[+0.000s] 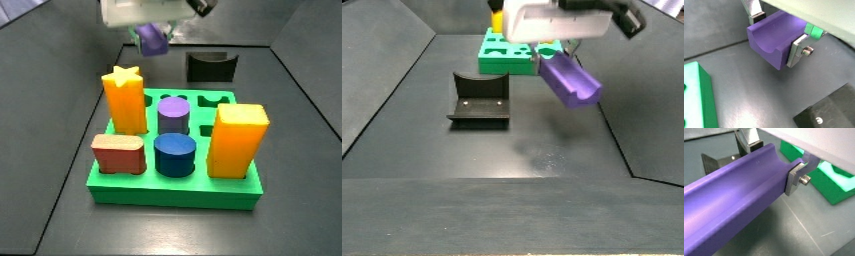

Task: Pick up the arch object. Move up. Place the arch object on the fixture. Regrasp the arch object. Move to above the board. Insert the arch object.
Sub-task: Place the arch object on the fixture.

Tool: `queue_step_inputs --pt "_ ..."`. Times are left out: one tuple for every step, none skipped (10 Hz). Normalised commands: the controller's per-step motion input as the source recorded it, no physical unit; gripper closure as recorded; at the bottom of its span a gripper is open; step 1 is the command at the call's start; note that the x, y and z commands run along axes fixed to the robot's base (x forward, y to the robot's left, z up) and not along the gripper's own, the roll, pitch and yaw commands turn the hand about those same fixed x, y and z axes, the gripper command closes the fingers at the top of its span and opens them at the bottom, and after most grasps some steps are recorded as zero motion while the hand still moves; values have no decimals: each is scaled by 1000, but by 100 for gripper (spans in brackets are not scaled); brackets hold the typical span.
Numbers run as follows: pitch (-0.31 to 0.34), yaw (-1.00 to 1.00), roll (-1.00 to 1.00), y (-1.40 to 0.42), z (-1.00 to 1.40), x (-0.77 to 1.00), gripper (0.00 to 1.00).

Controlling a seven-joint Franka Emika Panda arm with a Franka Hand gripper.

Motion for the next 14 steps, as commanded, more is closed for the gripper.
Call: queue_step_inputs --pt "28 7 -23 -5 1000 -12 100" --pt "30 7 -30 -8 1000 -17 100" --pt "31 9 -36 -9 1000 -19 100" --pt "36 10 -44 -10 911 -17 100" --pt "40 10 -48 -10 804 -15 100" --pt "49 10 -56 -11 587 -5 100" --pt "62 11 -65 -11 370 4 100" --pt "71 12 -71 -9 210 11 100" --pt "139 -1000 -71 138 -74 1000 100" --pt "146 -1000 -75 139 -103 1000 100" --pt "161 -884 -86 125 -84 1000 100" --pt "150 -639 -82 110 -67 1000 100" --pt "150 -492 -80 106 -60 1000 100" --pt "144 -273 -77 98 -49 1000 100"
